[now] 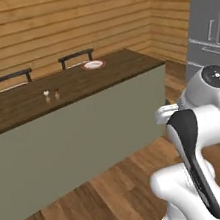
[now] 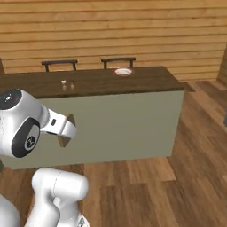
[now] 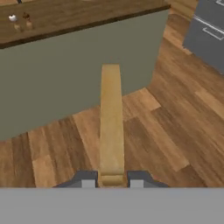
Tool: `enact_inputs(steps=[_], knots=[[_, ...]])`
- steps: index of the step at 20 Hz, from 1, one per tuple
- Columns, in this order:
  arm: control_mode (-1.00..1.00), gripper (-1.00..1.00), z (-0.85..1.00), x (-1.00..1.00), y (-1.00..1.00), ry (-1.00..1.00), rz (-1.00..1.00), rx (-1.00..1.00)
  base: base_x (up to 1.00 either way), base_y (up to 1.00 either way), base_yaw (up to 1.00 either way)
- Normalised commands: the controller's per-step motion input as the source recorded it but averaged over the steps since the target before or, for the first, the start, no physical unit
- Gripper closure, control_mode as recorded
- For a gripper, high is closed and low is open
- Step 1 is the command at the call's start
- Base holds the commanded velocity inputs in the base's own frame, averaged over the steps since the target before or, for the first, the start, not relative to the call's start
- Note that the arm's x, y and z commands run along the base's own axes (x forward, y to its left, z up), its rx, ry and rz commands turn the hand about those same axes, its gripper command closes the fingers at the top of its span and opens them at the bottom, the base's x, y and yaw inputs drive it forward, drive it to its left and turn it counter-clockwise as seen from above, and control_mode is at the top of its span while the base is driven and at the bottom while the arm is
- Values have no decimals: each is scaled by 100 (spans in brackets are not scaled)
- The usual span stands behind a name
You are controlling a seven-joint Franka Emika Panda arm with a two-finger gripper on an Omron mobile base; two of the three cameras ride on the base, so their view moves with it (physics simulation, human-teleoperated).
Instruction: Start the toaster. Once the lever pops up, take the bread to the plate on the dining counter.
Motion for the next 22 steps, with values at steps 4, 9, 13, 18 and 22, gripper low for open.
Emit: enact_inputs(steps=[4, 9, 13, 18, 22], knots=[[100, 100, 0, 0, 0, 0, 0, 0, 94, -80, 35], [100, 100, 0, 0, 0, 0, 0, 0, 92, -78, 26], [100, 100, 0, 0, 0, 0, 0, 0, 98, -59, 20], [100, 100, 0, 0, 0, 0, 0, 0, 100, -38, 18], [100, 100, 0, 0, 0, 0, 0, 0, 98, -16, 16]])
